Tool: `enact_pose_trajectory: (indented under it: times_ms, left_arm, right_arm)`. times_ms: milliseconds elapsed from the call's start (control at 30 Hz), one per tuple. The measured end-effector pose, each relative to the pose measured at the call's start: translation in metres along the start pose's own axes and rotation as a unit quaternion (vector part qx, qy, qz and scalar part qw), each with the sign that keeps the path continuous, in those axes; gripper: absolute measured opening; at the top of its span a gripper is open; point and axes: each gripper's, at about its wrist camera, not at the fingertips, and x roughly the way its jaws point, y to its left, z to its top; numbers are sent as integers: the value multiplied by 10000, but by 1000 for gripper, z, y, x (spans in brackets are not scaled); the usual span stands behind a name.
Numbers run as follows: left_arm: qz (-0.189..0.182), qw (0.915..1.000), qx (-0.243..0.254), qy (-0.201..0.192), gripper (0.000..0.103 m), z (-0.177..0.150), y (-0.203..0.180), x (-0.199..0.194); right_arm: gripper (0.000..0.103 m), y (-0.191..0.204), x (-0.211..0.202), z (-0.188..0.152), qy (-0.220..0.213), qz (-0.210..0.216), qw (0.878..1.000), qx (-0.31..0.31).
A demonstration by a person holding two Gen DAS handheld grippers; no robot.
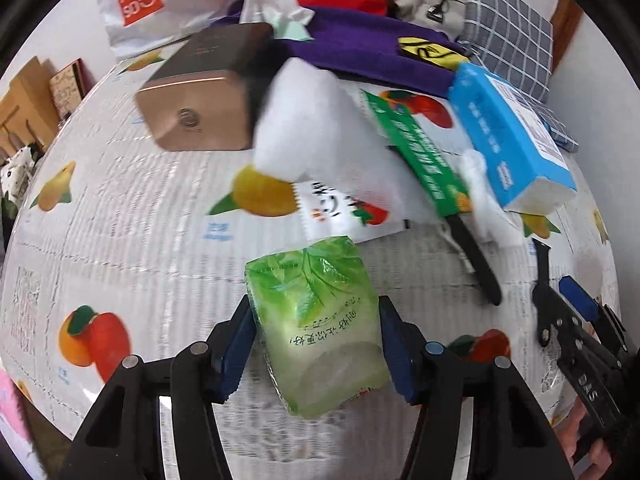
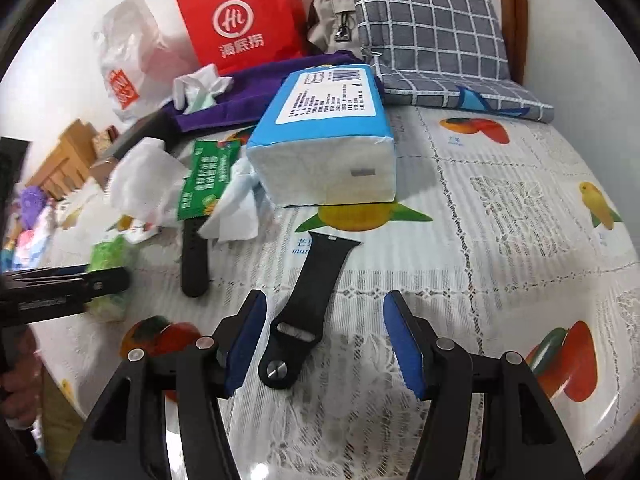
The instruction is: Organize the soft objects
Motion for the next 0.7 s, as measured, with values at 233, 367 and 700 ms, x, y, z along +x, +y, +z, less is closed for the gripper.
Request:
enact_pose_trajectory:
  times_ms: [233,367,700]
  left_arm:
    - [-78,9999,-99,-69,57,-8,22,-3]
    - [-70,9998,-109,-139,58,-10,32,-3]
    - [-326,9987,-44,-392,56,-9,43,-3]
  right_arm:
    - [23,11,2,-2,-140,-337,9983,-459]
    - [30,0,-4,-7,-21,-206,9995,-246]
    - [20,7,-1,-10,-307,-378,9985,-263]
